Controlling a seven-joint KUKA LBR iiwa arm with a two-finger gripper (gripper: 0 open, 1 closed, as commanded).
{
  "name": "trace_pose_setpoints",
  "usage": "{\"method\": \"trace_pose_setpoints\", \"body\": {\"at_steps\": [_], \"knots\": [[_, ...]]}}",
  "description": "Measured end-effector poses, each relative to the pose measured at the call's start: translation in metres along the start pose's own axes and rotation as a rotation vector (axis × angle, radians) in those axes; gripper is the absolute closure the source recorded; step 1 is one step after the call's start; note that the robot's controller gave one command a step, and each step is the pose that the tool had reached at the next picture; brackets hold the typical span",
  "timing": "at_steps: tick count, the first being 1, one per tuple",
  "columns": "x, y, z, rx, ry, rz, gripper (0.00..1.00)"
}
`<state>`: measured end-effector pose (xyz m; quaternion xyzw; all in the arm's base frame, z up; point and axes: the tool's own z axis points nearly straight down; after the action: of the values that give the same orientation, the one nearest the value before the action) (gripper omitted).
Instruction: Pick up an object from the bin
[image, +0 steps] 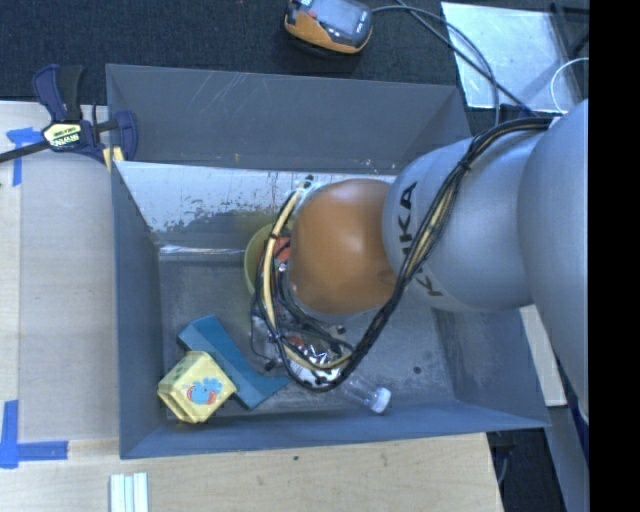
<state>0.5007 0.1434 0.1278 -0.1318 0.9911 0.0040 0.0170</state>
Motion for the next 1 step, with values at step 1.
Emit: {"method": "trace_pose_setpoints", "body": {"at_steps": [1], "knots": [[-0.0078,0.0105,-0.0670,0.000,-0.010,-0.192,1.00]]}}
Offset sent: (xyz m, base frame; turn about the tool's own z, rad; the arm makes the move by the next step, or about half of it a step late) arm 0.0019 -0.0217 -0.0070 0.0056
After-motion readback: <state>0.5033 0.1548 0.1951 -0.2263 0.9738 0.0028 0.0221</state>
